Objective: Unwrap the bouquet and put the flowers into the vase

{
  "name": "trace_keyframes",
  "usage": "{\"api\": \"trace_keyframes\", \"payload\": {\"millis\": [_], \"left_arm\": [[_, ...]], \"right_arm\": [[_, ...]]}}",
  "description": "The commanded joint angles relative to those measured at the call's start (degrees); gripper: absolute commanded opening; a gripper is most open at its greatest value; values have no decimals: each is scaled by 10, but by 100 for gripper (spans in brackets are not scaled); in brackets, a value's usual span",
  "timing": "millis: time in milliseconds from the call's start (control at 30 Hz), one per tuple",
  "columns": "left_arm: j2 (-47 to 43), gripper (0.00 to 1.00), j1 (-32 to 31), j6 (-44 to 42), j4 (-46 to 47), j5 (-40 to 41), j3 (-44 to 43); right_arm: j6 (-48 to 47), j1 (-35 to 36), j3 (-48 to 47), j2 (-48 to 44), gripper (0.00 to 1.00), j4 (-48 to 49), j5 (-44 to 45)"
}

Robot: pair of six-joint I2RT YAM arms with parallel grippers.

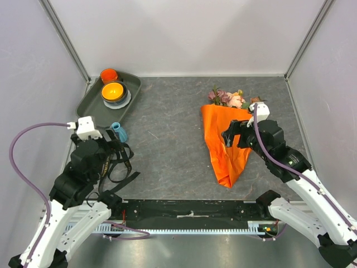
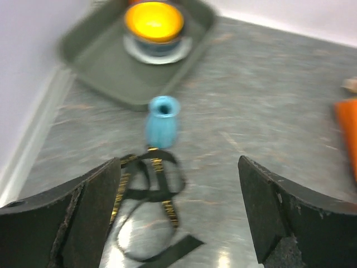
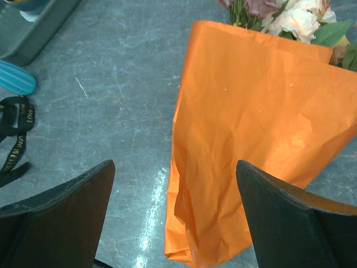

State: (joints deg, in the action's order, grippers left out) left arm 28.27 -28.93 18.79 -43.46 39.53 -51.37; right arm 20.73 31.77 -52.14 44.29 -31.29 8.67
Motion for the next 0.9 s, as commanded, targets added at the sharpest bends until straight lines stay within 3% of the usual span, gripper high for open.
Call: {"api": "trace_keyframes", "payload": {"millis": [0,67,100,167,300,533,667,867], "left_arm": [[27,91,3,-19,148,-325,-7],[62,90,3,8,198,-424,11],[104,89,3,17,262,-513,18],[163,85,3,50,319,-587,30],[323,65,-9,110,475,-725,45],[515,63,-117,97,653,-657,46],[647,63,-168,72,685,-640,8],[754,63,-198,69,732,-645,-21]], "right_arm": [[-4,1,0,19,97,-20,19],[3,1,-7,34,95,-40,25],[11,2,-9,48,95,-47,26],[16,1,-6,61,92,-54,24],[27,2,-7,113,87,-72,39],[55,77,-26,178,90,-119,213],[81,100,-23,213,93,-120,253],[92,106,5,183,98,-97,279]]}}
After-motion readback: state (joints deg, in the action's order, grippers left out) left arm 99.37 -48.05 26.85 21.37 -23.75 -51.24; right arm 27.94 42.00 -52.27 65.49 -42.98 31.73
